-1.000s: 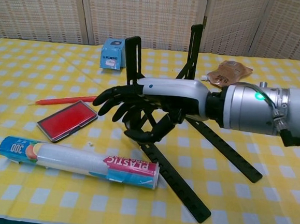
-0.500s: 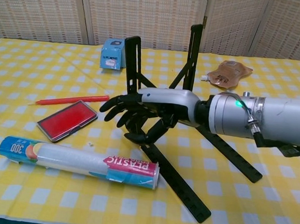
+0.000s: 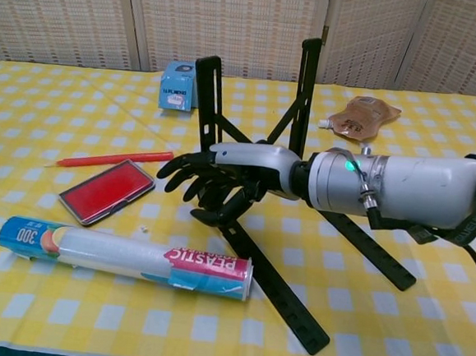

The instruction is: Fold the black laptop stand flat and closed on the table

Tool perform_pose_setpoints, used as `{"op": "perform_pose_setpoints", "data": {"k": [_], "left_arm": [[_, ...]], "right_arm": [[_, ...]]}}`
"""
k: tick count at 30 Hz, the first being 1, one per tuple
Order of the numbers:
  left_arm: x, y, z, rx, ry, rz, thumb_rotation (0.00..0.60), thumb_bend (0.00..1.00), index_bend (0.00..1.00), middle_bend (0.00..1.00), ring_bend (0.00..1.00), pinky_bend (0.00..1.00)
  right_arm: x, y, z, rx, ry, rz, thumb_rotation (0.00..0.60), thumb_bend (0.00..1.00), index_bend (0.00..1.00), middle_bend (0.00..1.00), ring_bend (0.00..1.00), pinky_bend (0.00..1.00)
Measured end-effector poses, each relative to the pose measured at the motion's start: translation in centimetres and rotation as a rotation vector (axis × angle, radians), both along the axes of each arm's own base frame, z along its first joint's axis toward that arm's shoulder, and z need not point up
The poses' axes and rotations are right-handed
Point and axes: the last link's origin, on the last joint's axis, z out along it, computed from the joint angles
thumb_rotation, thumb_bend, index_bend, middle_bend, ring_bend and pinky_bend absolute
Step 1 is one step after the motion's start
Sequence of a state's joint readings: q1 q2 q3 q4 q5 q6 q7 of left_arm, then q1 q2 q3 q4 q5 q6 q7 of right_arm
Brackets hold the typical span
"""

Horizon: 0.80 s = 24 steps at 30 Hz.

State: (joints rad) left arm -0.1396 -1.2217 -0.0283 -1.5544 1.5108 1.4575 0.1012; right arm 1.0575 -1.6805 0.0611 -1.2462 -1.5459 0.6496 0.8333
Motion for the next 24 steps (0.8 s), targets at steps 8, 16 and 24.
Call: {"op": "perform_pose_setpoints", "data": {"k": [8, 16, 24], "left_arm": [[-0.3, -0.1, 0.0, 0.001, -0.004, 0.007, 0.600, 0.18, 0.00, 0.00, 0.00, 0.00], [-0.5, -0.2, 0.2, 0.005, -0.007, 0.007, 0.600, 0.18, 0.00, 0.00, 0.00, 0.00], [-0.4, -0.3, 0.1, 0.001, -0.008, -0.002, 0.600, 0.18, 0.00, 0.00, 0.00, 0.00]], "right_arm": [[0.2, -0.4, -0.4, -0.012, 0.015, -0.008, 0.600, 0.53, 0.15, 0.19, 0.19, 0.18], [0.1, 1.2, 2.1, -0.013, -0.027, 0.052, 0.600, 0.53, 0.15, 0.19, 0.19, 0.18], [0.3, 2.3, 9.8, -0.176, -0.171, 0.131, 0.600, 0.51, 0.15, 0.18, 0.19, 0.18]]}}
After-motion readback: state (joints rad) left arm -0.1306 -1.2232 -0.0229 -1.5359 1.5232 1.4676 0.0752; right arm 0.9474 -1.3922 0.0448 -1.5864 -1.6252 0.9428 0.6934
